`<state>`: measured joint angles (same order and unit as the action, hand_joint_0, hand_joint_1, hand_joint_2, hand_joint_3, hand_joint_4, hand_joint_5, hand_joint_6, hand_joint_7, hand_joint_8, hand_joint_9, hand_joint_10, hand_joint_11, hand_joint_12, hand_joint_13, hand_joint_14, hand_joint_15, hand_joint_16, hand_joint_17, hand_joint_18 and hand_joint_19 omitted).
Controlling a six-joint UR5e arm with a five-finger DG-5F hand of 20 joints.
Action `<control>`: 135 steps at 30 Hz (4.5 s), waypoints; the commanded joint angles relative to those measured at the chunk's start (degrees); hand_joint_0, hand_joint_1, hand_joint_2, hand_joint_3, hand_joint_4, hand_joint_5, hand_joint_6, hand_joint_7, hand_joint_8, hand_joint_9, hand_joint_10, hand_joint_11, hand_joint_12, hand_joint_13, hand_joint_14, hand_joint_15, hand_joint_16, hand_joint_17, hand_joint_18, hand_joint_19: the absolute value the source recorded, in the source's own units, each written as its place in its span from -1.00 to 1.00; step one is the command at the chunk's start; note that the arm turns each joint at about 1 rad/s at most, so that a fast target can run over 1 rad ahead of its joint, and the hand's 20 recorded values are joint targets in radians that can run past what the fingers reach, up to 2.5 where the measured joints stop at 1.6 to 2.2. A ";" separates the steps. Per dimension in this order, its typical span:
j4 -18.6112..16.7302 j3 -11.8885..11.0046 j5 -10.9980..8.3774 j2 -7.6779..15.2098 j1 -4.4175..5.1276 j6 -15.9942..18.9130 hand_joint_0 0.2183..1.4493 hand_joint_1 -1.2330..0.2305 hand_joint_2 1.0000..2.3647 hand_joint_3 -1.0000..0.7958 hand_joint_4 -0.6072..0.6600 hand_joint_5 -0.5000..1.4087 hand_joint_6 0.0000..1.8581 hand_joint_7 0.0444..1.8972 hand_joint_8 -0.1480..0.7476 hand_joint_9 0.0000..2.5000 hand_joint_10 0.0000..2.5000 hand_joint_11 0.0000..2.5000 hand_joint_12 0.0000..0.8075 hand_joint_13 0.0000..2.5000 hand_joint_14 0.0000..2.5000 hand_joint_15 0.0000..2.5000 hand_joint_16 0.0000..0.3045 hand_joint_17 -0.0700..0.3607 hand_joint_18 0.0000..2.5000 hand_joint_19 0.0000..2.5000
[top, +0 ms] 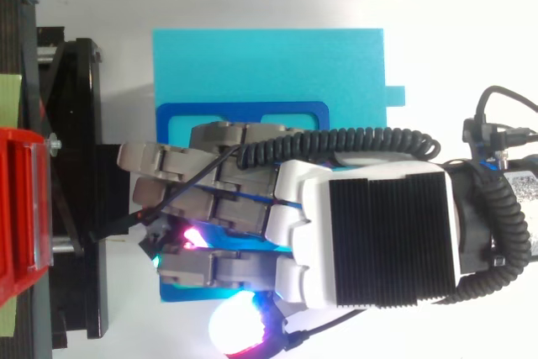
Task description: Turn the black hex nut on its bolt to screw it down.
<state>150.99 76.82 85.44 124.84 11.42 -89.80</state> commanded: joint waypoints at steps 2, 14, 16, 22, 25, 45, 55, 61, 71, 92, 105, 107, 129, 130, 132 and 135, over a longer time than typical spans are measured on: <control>-0.08 0.00 0.61 0.05 -0.26 -0.55 -0.47 0.13 -1.00 -0.44 0.13 -0.53 -0.46 0.45 -0.18 -0.48 -1.00 -1.00 -0.26 -0.71 -1.00 -1.00 -0.71 -0.21 -0.63 -0.54; -0.08 0.00 3.86 0.05 -1.14 -2.75 -0.50 0.26 -1.00 -0.44 0.23 -0.53 -0.46 0.35 -0.19 -0.47 -1.00 -1.00 -0.25 -0.71 -1.00 -1.00 -0.70 -0.19 -0.62 -0.55; -0.17 0.00 4.21 0.05 -1.23 -3.01 -0.50 0.27 -1.00 -0.44 0.24 -0.53 -0.46 0.33 -0.19 -0.46 -1.00 -1.00 -0.25 -0.71 -1.00 -1.00 -0.70 -0.19 -0.63 -0.55; -0.17 0.00 4.39 0.05 -1.40 -3.10 -0.50 0.30 -1.00 -0.44 0.27 -0.53 -0.46 0.31 -0.20 -0.46 -1.00 -1.00 -0.25 -0.71 -1.00 -1.00 -0.70 -0.19 -0.63 -0.54; -0.17 0.00 4.39 0.14 -1.49 -3.10 -0.50 0.31 -1.00 -0.44 0.26 -0.52 -0.46 0.29 -0.20 -0.46 -1.00 -1.00 -0.25 -0.71 -1.00 -1.00 -0.70 -0.19 -0.64 -0.55; -0.96 -0.53 5.27 1.81 -2.46 -3.10 -0.50 0.31 -1.00 -0.44 0.23 -0.53 -0.46 0.32 -0.19 -0.46 -1.00 -1.00 -0.25 -0.71 -1.00 -1.00 -0.70 -0.19 -0.63 -0.55; -1.22 -0.53 5.27 1.81 -2.72 -3.10 -0.50 0.33 -1.00 -0.44 0.16 -0.52 -0.46 0.45 -0.18 -0.46 -1.00 -1.00 -0.25 -0.70 -1.00 -1.00 -0.70 -0.19 -0.63 -0.55; -1.22 -0.53 6.41 1.81 -3.25 -3.10 -0.50 0.34 -1.00 -0.44 0.17 -0.52 -0.46 0.55 -0.17 -0.45 -1.00 -1.00 -0.25 -0.71 -1.00 -1.00 -0.70 -0.19 -0.63 -0.54; -1.22 -0.53 8.34 1.81 -4.13 -3.10 -0.51 0.38 -1.00 -0.44 0.22 -0.52 -0.46 0.58 -0.15 -0.46 -1.00 -1.00 -0.24 -0.71 -1.00 -1.00 -0.69 -0.19 -0.63 -0.54; -2.45 -0.53 12.21 1.81 -6.59 -3.10 -0.53 0.51 -1.00 -0.44 0.26 -0.53 -0.46 0.55 -0.13 -0.46 -1.00 -1.00 -0.22 -0.71 -1.00 -1.00 -0.69 -0.17 -0.63 -0.54; -3.42 -0.53 16.43 1.81 -9.49 -3.01 -0.54 0.51 -1.00 -0.44 0.27 -0.53 -0.46 0.51 -0.13 -0.46 -1.00 -1.00 -0.22 -0.71 -1.00 -1.00 -0.69 -0.17 -0.63 -0.55; -3.42 -1.23 16.78 1.81 -9.49 -3.01 -0.54 0.51 -1.00 -0.44 0.29 -0.53 -0.46 0.50 -0.13 -0.46 -1.00 -1.00 -0.22 -0.71 -1.00 -1.00 -0.68 -0.17 -0.63 -0.55; -4.91 -2.82 12.82 3.13 -4.66 -3.19 -0.54 0.49 -1.00 -0.44 0.29 -0.55 -0.46 0.34 -0.14 -0.46 -1.00 -1.00 -0.22 -0.71 -1.00 -1.00 -0.68 -0.17 -0.63 -0.54; -4.91 -2.82 12.82 3.13 -4.66 -3.19 -0.54 0.49 -1.00 -0.44 0.30 -0.55 -0.46 0.32 -0.14 -0.46 -1.00 -1.00 -0.22 -0.71 -1.00 -1.00 -0.68 -0.17 -0.63 -0.55; -5.18 -2.82 12.47 3.13 -4.39 -3.19 -0.54 0.49 -1.00 -0.44 0.31 -0.55 -0.46 0.29 -0.14 -0.46 -1.00 -1.00 -0.22 -0.71 -1.00 -1.00 -0.68 -0.17 -0.63 -0.55; -4.82 -2.73 12.30 3.13 -3.69 -3.28 -0.53 0.48 -1.00 -0.44 0.31 -0.55 -0.46 0.27 -0.14 -0.46 -1.00 -1.00 -0.22 -0.71 -1.00 -1.00 -0.68 -0.17 -0.62 -0.54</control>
<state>145.89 74.01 98.02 127.95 7.10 -93.00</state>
